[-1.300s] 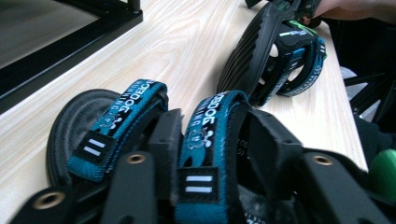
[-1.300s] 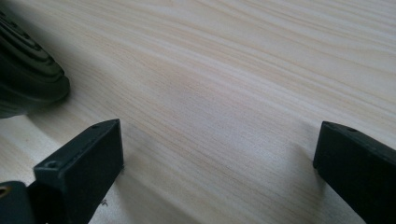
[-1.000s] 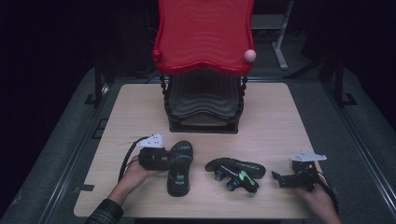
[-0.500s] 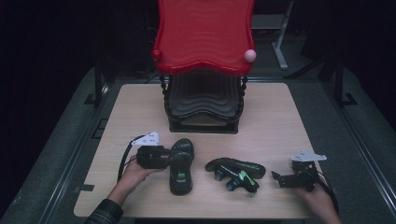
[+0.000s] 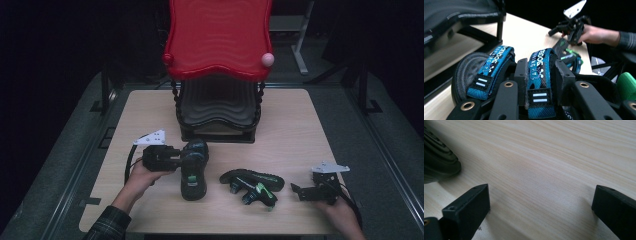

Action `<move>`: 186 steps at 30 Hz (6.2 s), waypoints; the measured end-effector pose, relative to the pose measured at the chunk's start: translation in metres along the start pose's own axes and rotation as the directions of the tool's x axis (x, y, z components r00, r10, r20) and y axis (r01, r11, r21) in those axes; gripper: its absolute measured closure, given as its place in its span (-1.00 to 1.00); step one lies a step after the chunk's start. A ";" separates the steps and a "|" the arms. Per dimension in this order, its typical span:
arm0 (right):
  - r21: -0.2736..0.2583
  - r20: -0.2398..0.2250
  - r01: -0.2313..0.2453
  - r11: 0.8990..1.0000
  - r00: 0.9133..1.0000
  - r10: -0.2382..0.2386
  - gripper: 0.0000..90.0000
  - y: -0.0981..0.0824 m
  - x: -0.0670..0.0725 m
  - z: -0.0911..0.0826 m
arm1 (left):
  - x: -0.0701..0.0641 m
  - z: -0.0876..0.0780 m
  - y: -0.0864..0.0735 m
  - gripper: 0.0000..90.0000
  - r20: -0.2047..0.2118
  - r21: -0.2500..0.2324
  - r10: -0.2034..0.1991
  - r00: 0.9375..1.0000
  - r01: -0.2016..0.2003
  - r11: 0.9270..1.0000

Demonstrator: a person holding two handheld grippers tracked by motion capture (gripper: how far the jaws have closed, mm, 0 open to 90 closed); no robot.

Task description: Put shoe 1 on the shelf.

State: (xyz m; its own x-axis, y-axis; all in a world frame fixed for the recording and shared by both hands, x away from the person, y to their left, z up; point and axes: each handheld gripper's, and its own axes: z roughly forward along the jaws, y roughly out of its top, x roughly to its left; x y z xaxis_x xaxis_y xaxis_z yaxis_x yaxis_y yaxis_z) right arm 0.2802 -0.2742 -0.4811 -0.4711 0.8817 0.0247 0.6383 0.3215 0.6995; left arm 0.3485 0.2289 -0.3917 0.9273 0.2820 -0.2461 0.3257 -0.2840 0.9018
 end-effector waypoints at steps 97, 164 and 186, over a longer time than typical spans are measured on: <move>0.000 -0.006 0.004 1.000 1.000 -0.004 -0.97 0.001 -0.002 0.001 | 0.107 -0.014 0.344 0.51 -0.147 -0.055 0.322 0.935 -0.333 0.941; 0.002 0.002 -0.001 1.000 1.000 0.001 -0.98 0.001 -0.002 0.001 | -0.015 -0.083 0.105 -0.97 -0.257 -0.053 0.191 0.947 -0.211 0.976; 0.000 0.006 0.000 1.000 1.000 0.000 -0.98 0.002 -0.003 0.002 | -0.009 -0.053 -0.038 -0.97 -0.332 0.136 0.113 0.937 -0.071 0.988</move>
State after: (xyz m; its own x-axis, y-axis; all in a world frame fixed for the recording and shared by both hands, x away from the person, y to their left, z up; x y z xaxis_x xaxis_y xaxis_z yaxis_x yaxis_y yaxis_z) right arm 0.2843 -0.2748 -0.4811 -0.4678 0.8836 0.0206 0.6382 0.3216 0.6995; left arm 0.3184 0.2855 -0.4047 0.8442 0.5360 -0.0108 0.2812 -0.4255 0.8602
